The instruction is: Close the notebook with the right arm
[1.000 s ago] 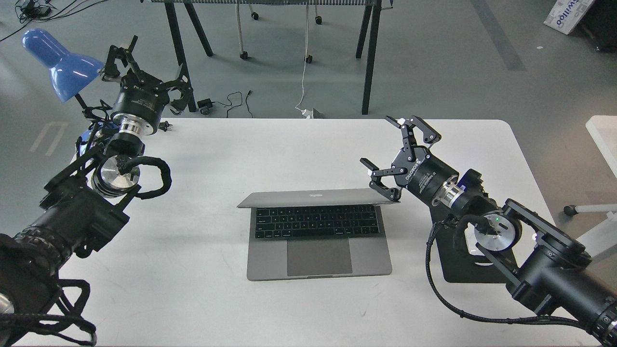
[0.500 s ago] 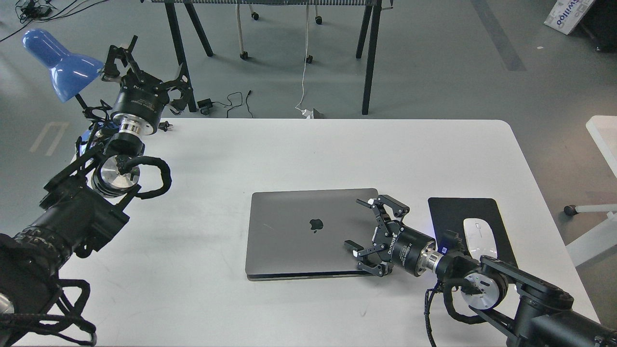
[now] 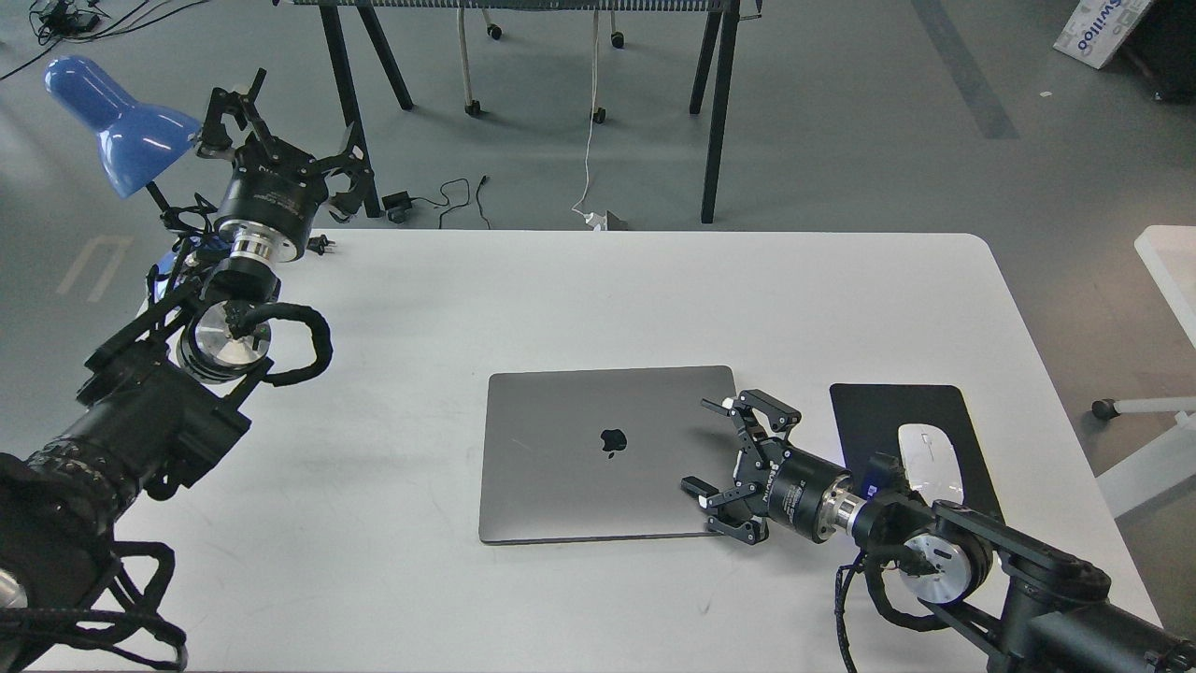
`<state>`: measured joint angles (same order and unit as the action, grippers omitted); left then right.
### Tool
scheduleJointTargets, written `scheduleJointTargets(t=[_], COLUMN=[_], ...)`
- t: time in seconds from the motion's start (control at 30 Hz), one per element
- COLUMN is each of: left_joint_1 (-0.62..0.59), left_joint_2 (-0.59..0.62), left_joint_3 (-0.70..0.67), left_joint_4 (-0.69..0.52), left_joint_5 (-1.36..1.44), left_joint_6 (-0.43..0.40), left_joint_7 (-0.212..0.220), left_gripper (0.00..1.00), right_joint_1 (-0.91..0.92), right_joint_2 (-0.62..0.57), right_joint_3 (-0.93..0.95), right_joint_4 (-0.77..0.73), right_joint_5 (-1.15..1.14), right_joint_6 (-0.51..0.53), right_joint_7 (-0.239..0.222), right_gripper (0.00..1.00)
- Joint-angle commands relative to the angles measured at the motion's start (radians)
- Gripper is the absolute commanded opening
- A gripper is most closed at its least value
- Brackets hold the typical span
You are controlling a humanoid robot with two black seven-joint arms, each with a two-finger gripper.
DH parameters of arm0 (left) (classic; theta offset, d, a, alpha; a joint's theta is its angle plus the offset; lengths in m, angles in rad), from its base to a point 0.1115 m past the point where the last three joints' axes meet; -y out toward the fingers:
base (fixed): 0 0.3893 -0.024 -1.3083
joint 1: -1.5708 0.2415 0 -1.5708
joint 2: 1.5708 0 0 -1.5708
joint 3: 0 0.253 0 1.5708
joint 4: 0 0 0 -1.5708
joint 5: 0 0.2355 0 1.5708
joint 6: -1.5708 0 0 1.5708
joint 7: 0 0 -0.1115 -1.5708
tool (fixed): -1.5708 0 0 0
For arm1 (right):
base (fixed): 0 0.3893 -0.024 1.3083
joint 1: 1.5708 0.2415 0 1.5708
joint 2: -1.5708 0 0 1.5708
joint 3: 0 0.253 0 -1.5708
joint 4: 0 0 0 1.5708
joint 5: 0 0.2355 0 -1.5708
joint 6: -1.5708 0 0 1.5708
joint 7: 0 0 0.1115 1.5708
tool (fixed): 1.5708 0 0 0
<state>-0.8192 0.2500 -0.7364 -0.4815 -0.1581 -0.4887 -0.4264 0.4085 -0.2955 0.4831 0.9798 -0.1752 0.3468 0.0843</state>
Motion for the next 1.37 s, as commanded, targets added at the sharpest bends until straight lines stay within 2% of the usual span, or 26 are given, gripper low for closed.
scheduleJointTargets(t=[0.0, 0.17, 0.4, 0.5, 0.67, 0.93, 1.1, 1.33], left_joint_1=[0.0, 0.0, 0.0, 0.0, 0.0, 0.0, 0.0, 0.0], left_joint_2=[0.0, 0.0, 0.0, 0.0, 0.0, 0.0, -0.002, -0.002], left_joint_3=[0.0, 0.0, 0.0, 0.0, 0.0, 0.0, 0.0, 0.002], left_joint_4=[0.0, 0.0, 0.0, 0.0, 0.0, 0.0, 0.0, 0.0], left_joint_5=[0.0, 0.0, 0.0, 0.0, 0.0, 0.0, 0.0, 0.0], left_joint_6=[0.0, 0.0, 0.0, 0.0, 0.0, 0.0, 0.0, 0.0], left_joint_7=[0.0, 0.0, 0.0, 0.0, 0.0, 0.0, 0.0, 0.0], left_gripper=[1.0, 1.0, 1.0, 1.0, 1.0, 1.0, 1.0, 1.0], right_joint_1=[0.007, 0.006, 0.035, 0.041, 0.039, 0.136, 0.179, 0.211], right_joint_2=[-0.005, -0.022, -0.02, -0.02, -0.013, -0.01, 0.015, 0.012], right_joint_3=[0.025, 0.188, 0.487, 0.615, 0.779, 0.793, 0.798, 0.778], right_joint_4=[0.025, 0.089, 0.077, 0.08, 0.057, -0.133, -0.217, -0.242], right_joint_5=[0.003, 0.003, 0.009, 0.017, 0.022, 0.23, 0.275, 0.273], right_joint_6=[0.007, 0.012, 0.0, 0.009, 0.006, 0.012, 0.047, 0.041], right_joint_7=[0.006, 0.011, -0.011, 0.003, -0.009, -0.038, -0.028, -0.034], right_gripper=[1.0, 1.0, 1.0, 1.0, 1.0, 1.0, 1.0, 1.0])
